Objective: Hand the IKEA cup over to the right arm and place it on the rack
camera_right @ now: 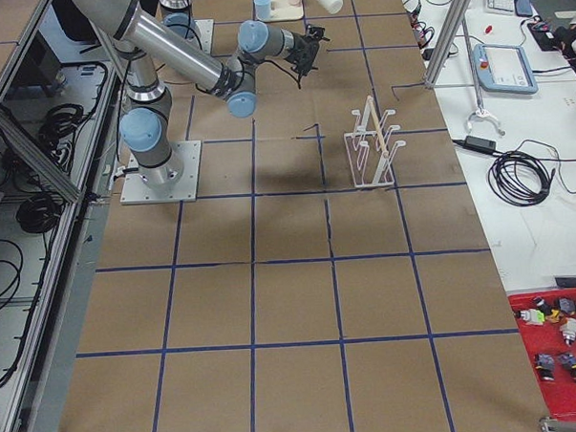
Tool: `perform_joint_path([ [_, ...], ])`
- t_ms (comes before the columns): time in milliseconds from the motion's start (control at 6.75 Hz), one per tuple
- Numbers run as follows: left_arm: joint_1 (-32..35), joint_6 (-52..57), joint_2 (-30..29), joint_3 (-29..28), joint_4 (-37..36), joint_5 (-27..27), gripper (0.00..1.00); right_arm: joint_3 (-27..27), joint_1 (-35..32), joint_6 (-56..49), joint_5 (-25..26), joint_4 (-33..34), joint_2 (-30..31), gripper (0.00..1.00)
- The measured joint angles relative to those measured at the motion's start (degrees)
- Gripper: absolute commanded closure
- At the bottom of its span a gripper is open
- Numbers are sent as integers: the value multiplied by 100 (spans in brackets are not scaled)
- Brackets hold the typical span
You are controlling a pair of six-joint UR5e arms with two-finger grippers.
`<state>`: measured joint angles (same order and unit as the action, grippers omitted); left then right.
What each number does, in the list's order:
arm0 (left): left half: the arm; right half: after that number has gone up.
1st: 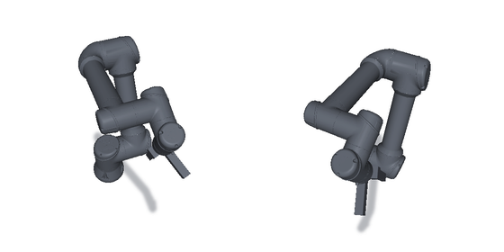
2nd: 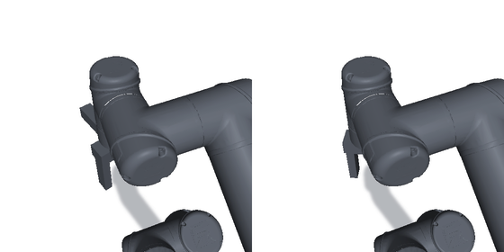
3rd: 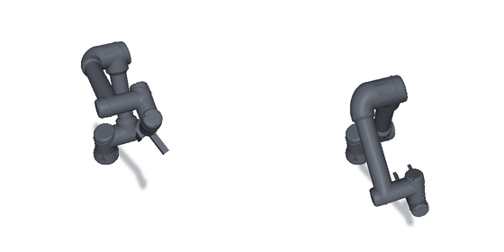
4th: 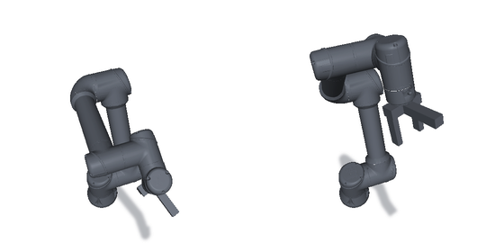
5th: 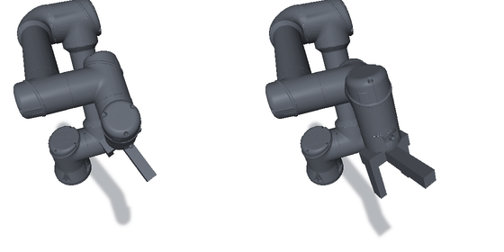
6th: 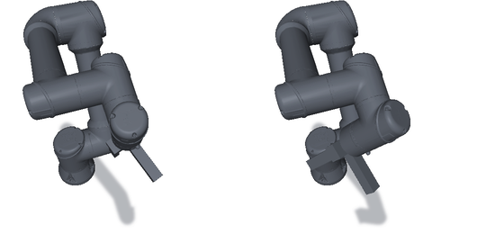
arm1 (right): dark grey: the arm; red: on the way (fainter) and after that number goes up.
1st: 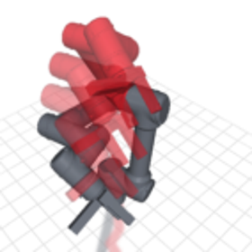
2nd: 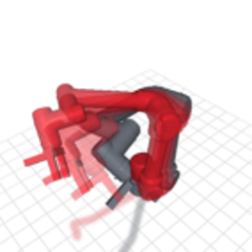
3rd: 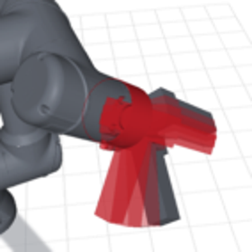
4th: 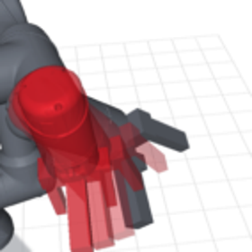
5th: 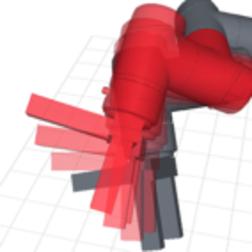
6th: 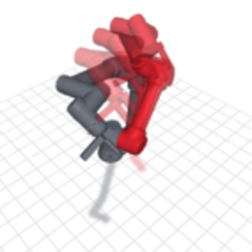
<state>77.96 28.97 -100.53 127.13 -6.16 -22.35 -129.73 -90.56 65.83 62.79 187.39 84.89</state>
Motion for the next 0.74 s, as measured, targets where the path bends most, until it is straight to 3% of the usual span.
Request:
perform_joint_path([
  [741, 500, -286, -518, 187, -1364, 34, 100, 358, -573, 2155, 32, 76, -32, 1],
])
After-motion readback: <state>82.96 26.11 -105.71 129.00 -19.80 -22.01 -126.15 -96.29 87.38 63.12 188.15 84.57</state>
